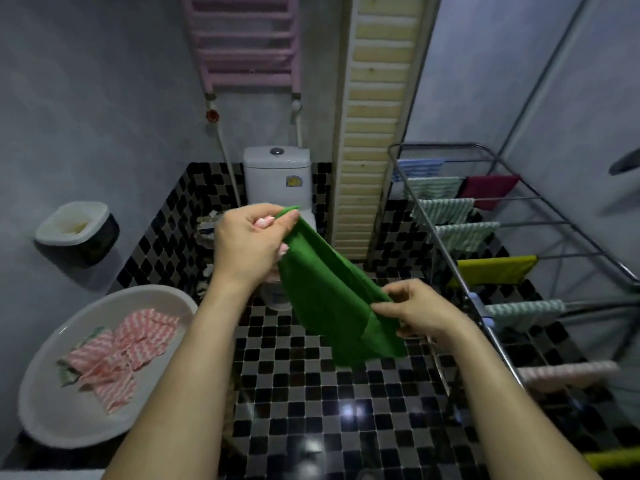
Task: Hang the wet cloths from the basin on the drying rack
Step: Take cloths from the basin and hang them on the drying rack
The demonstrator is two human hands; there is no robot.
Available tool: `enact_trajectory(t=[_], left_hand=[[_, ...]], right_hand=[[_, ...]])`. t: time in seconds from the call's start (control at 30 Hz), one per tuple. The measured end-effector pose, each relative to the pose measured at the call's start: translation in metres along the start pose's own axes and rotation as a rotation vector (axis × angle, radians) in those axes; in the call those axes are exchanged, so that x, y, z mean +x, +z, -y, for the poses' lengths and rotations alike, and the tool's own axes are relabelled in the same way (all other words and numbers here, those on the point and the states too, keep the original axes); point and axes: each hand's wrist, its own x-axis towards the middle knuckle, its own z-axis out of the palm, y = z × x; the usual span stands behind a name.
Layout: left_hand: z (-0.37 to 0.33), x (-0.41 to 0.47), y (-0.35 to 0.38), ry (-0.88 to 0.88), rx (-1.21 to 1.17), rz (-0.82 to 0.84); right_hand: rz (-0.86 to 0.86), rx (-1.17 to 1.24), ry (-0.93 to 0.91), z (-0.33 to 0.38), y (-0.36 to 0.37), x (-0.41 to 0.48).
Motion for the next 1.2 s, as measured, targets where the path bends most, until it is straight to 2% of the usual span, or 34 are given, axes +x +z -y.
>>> enact_trajectory(t=[0.13, 0.2, 0.27, 0.3, 0.37, 0.43, 0.57, 0.67, 0.87, 0.93, 1.07, 1.2], left_hand=[[0.000, 0.014, 0.029, -0.031, -0.077, -0.003], [-0.008, 0.020, 0.055, -0.051, -0.138, 0.045], [-0.021, 0.029, 0.090, -0.076, -0.172, 0.091], [-0.026, 0.032, 0.100, -0.089, -0.189, 0.113], [-0.036, 0.043, 0.128, -0.092, -0.216, 0.160], [-0.043, 0.051, 0.148, -0.087, -0.244, 0.187], [-0.056, 0.072, 0.190, -0.076, -0.310, 0.153], [-0.060, 0.086, 0.211, -0.049, -0.362, 0.123], [-0.063, 0.125, 0.254, 0.010, -0.429, 0.102], [-0.062, 0.145, 0.264, 0.018, -0.469, 0.095], [-0.054, 0.169, 0.287, 0.035, -0.463, 0.188], [-0.039, 0.177, 0.322, -0.071, -0.427, 0.432]], right_hand=[[-0.352, -0.222, -0.077, 0.003, -0.041, 0.002], [-0.495, -0.157, -0.105, 0.001, -0.063, 0.010], [-0.502, 0.090, -0.087, -0.008, -0.095, 0.021], [-0.443, 0.187, -0.085, -0.011, -0.104, 0.024], [-0.327, 0.176, -0.112, -0.018, -0.128, 0.031], [-0.320, 0.004, -0.152, -0.021, -0.140, 0.038], [-0.674, -0.340, -0.268, -0.021, -0.171, 0.051], [-0.868, -0.425, -0.283, -0.025, -0.196, 0.057], [-0.960, -0.398, -0.109, -0.035, -0.258, 0.075], [-1.000, -0.301, -0.055, -0.040, -0.277, 0.081], [-1.033, 0.217, -0.024, -0.042, -0.311, 0.095], [-1.092, 0.434, -0.030, -0.039, -0.349, 0.113]])
